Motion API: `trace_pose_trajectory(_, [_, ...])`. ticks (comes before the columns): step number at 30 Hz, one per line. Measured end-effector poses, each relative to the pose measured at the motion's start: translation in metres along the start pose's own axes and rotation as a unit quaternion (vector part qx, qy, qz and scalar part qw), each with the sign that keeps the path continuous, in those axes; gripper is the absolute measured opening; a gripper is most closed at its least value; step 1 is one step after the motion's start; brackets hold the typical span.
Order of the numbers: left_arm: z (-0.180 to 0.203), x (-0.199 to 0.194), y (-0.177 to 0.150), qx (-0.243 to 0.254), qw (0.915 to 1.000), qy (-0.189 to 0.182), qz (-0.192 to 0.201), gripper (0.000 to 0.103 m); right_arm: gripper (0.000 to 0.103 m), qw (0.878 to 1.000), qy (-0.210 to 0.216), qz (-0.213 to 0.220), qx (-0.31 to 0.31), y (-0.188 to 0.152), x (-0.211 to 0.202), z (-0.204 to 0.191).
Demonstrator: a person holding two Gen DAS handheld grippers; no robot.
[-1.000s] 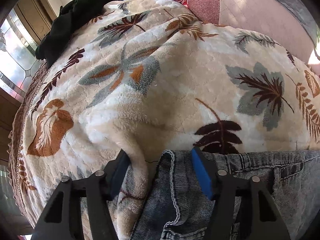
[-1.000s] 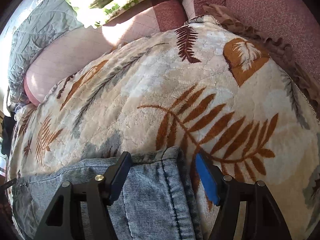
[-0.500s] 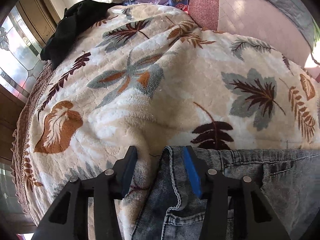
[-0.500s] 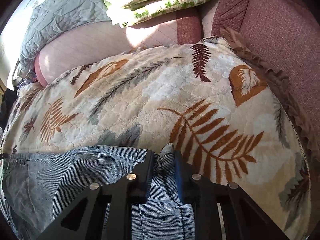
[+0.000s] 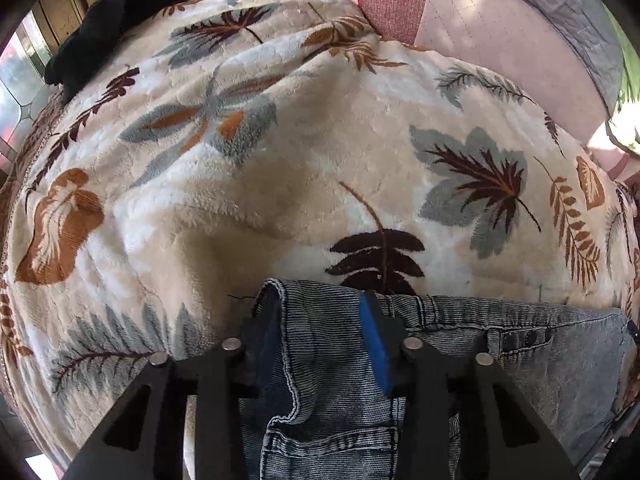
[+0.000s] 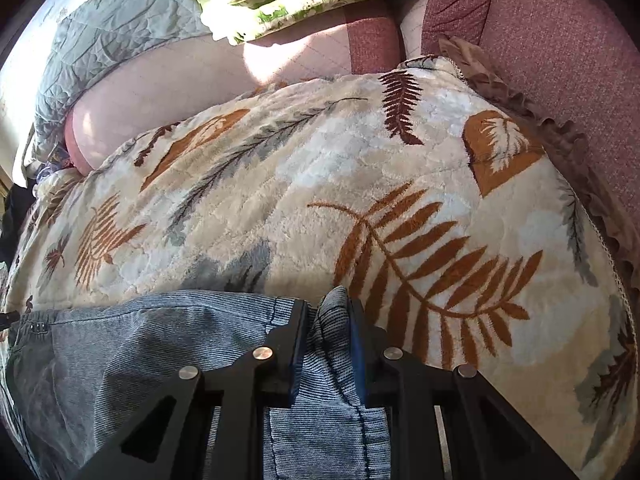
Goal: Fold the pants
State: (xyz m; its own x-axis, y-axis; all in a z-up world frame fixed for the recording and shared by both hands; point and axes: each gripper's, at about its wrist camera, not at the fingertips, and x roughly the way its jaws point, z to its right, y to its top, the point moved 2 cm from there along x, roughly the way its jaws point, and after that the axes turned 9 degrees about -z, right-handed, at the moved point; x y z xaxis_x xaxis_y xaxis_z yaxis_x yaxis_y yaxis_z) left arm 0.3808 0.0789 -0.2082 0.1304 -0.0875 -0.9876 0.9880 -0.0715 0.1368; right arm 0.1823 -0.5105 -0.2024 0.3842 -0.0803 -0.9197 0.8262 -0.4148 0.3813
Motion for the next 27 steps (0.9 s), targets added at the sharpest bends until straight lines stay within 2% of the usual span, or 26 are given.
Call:
trace_pose_trajectory(3, [-0.002,0.002,0.001,0.003,1.0000,0.002,0.003,0.031,0.025,1.000,0.002,-0.004,0.002,0.001,0.002,0.001])
trace_pose_trajectory(5, [-0.003,0.004,0.002,0.000,1.0000,0.001,0.001,0.027,0.046,1.000,0.003,-0.010,0.009,0.002,0.004,0.002])
trace_pose_trajectory(6, [-0.003,0.005,0.003,-0.002,1.0000,0.001,0.000,0.027,0.065,1.000,0.014,-0.013,0.017,0.001,0.005,0.002])
trace_pose_trajectory(7, [-0.003,0.007,0.003,-0.003,1.0000,0.000,-0.002,0.027,0.067,0.999,0.028,-0.013,0.023,0.000,0.007,0.002])
trace_pose_trajectory(9, [-0.004,0.007,0.004,-0.009,1.0000,-0.003,-0.004,0.027,0.061,0.999,0.027,-0.020,0.016,-0.001,0.012,-0.002])
trace_pose_trajectory(10, [-0.006,0.006,0.004,-0.012,0.9999,-0.005,-0.004,0.027,0.036,1.000,0.009,-0.020,0.009,-0.001,0.013,-0.004])
trace_pose_trajectory(11, [-0.007,0.004,0.003,-0.018,0.9998,-0.004,0.000,0.017,0.016,1.000,-0.004,-0.020,0.004,0.000,0.012,-0.005])
trace_pose_trajectory(12, [-0.011,0.001,0.003,-0.026,0.9996,0.003,0.007,0.005,0.014,1.000,0.006,-0.019,0.009,0.000,0.009,-0.004])
trace_pose_trajectory(16, [-0.019,-0.028,-0.009,-0.040,0.9974,-0.021,0.055,0.005,0.011,0.999,0.022,0.026,0.007,-0.004,-0.025,-0.003])
trace_pose_trajectory(19, [-0.024,-0.067,-0.023,-0.036,0.9929,-0.049,0.102,0.005,0.011,0.998,0.027,0.062,0.001,-0.006,-0.058,-0.003])
trace_pose_trajectory(23, [-0.031,-0.132,-0.050,-0.036,0.9822,-0.088,0.162,0.005,0.011,0.991,0.047,0.120,0.016,-0.015,-0.110,0.004])
trace_pose_trajectory(27, [-0.037,-0.185,-0.098,-0.027,0.9676,-0.119,0.221,0.005,0.011,0.978,0.080,0.189,0.031,-0.036,-0.161,0.020])
